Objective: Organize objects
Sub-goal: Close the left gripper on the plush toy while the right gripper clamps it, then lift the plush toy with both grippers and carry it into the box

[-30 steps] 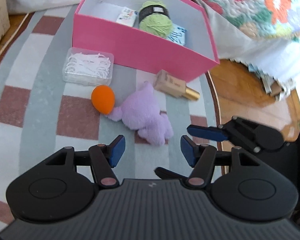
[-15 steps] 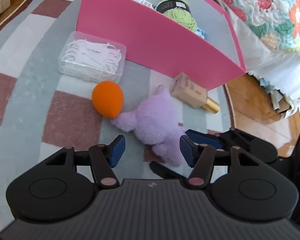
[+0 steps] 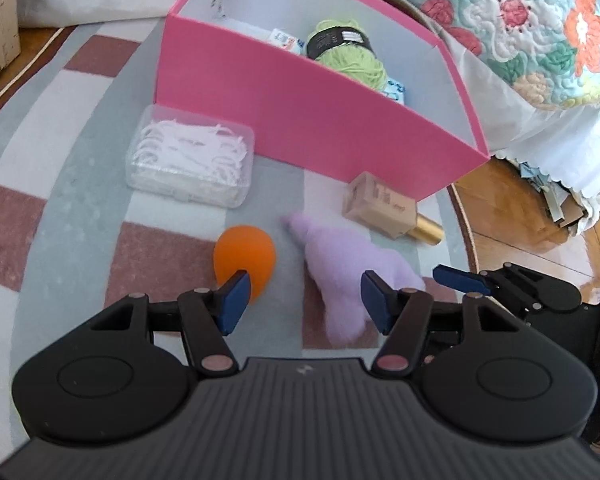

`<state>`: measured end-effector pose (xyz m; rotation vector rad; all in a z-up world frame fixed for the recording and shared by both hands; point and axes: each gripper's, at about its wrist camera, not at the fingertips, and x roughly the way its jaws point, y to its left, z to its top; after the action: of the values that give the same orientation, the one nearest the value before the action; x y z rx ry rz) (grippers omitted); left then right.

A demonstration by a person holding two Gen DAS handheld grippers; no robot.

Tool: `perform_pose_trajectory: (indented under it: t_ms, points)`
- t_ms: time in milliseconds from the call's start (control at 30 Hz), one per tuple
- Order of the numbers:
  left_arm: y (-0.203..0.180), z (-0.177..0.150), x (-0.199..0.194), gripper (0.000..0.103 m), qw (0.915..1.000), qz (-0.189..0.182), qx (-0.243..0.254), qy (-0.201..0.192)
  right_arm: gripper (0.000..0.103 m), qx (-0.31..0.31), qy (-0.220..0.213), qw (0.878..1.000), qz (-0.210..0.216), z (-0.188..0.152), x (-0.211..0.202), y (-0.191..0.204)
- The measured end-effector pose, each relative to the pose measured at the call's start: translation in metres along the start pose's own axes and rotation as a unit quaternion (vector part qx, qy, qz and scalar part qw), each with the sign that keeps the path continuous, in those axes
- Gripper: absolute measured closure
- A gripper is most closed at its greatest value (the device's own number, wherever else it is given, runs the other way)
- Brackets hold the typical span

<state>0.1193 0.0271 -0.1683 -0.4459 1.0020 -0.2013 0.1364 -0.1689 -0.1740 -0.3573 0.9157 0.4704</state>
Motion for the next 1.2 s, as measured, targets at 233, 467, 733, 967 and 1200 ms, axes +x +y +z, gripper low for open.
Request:
perform_pose_trajectory:
  t_ms: [233,467,733,967,1200]
  points:
    - [-0.006,-0.006,0.012,0.052,0.9995,-0.032,-0.003,0.004,0.034,0.085,0.01,0.99,0.111,-0.008,-0.002,-0.012]
    - [-0.009,-0.011,0.023,0.059,0.9992,-0.037,-0.009,0.008,0.024,0.128,0.022,0.981,0.141,-0.007,0.0,0.003]
    - [-0.009,-0.014,0.027,0.06,0.9987,-0.046,-0.018,0.012,0.02,0.148,0.023,0.981,0.121,-0.005,0.005,0.006]
    - [-0.022,-0.018,0.013,0.064,0.9989,-0.046,-0.004,0.012,0.02,0.098,0.0,0.99,0.097,0.003,-0.013,0.014]
    - [-0.049,-0.017,-0.016,0.064,0.9986,-0.039,0.036,0.001,0.02,0.052,-0.026,0.996,0.064,0.013,-0.051,0.02]
